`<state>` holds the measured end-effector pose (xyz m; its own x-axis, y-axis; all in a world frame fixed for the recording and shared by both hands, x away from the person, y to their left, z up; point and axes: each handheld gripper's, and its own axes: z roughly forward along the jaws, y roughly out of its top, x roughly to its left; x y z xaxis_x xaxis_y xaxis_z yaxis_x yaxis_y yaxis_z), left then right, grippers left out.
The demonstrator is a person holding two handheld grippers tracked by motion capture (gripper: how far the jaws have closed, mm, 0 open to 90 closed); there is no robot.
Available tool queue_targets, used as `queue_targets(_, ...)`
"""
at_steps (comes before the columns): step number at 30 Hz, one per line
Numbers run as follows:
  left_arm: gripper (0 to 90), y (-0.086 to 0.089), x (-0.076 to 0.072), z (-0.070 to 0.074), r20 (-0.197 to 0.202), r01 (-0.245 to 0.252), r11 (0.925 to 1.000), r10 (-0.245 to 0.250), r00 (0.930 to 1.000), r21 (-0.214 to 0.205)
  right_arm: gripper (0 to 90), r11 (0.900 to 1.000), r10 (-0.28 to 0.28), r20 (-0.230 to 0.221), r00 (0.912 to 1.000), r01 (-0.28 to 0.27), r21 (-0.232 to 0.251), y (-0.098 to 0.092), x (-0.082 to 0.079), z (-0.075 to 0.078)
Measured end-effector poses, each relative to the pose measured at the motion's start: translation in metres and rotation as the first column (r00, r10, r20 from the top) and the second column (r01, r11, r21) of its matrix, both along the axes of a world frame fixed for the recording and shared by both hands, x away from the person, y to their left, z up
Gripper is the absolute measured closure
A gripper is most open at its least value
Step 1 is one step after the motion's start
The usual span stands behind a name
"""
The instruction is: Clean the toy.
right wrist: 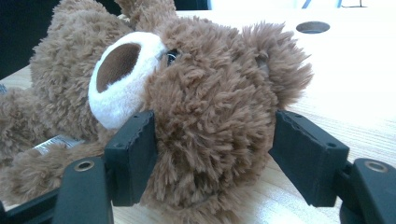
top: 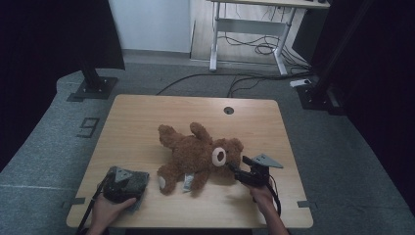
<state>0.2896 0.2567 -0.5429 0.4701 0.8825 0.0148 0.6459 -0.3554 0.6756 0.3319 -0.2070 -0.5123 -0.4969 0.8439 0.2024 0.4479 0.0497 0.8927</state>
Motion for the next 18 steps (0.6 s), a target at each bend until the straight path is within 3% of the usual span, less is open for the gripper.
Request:
queue_targets(1,23.9,0.001,-0.001,0.0,0.013,0.001,1.0,-0.001,0.9999,-0.003,30.8,1.0,0.001,0.0,1.0,-0.001,-0.001,0.0,0.0,0.0)
queue_targets(4,46.9,0.004,-0.003,-0.001,0.056,0.013,0.9999,-0.012,0.9984,-0.011,30.9,1.0,0.004,0.002,1.0,-0.004,-0.005,0.001,-0.001,0.0)
queue_targets(8,67.0,0.006,-0.003,0.0,0.065,0.011,0.9999,-0.011,0.9978,0.006,30.9,1.0,-0.002,-0.002,1.0,0.002,-0.007,-0.001,-0.002,0.0)
queue_targets(11,72.5,0.008,-0.001,0.001,0.062,0.014,0.9999,-0.014,0.998,-0.002,31.0,0.9999,-0.011,-0.005,0.9999,0.011,-0.004,-0.002,-0.001,-0.001)
queue_targets(16,74.4,0.012,0.0,0.012,0.084,0.033,0.9927,-0.023,0.9962,-0.116,31.0,1.0,-0.009,0.003,1.0,0.009,0.001,-0.002,-0.001,0.001)
queue_targets(18,74.6,0.013,0.0,0.02,0.101,0.047,0.9849,-0.03,0.9945,-0.167,30.6,0.9999,-0.01,0.008,0.9999,0.01,0.003,-0.003,-0.001,0.002)
